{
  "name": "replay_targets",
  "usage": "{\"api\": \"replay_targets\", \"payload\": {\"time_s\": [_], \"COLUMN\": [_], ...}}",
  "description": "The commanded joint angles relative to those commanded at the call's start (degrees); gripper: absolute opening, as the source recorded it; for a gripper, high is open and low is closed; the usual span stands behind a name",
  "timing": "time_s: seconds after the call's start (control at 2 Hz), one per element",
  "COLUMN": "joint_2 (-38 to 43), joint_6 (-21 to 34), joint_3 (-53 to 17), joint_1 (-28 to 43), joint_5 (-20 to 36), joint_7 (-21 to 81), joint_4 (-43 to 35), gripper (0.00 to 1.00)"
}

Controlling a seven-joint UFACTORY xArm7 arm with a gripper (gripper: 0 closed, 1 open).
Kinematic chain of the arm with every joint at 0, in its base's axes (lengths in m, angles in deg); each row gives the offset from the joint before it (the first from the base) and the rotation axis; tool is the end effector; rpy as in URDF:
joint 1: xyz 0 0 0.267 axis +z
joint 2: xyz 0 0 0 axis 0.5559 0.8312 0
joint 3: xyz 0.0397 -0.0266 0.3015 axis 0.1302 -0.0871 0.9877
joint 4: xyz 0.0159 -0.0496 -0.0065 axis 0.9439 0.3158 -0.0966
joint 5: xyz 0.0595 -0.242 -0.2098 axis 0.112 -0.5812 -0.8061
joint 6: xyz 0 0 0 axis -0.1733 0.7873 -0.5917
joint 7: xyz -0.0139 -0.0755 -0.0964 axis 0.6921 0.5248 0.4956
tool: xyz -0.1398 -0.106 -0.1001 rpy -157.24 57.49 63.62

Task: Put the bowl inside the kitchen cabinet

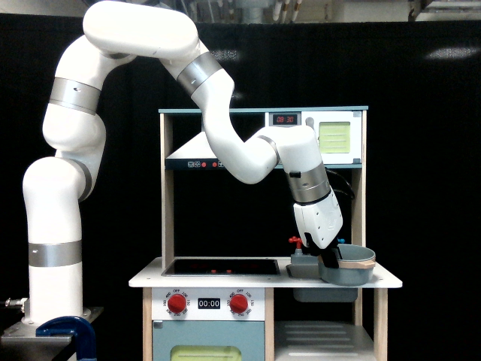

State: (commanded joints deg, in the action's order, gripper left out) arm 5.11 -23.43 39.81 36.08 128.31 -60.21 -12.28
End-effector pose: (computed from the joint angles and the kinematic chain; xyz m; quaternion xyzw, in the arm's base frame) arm 0.5473 0.0917 0.1052 -0.9133 0.3212 -0.0916 0.2332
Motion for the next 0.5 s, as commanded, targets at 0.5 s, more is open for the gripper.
{"api": "replay_targets", "payload": {"time_s": [0.5], "joint_2": [-6.56], "joint_6": [2.73], "joint_3": [-1.47], "joint_1": [-4.58], "joint_5": [1.60], "joint_7": [6.73], "joint_4": [7.14], "gripper": [0.00]}}
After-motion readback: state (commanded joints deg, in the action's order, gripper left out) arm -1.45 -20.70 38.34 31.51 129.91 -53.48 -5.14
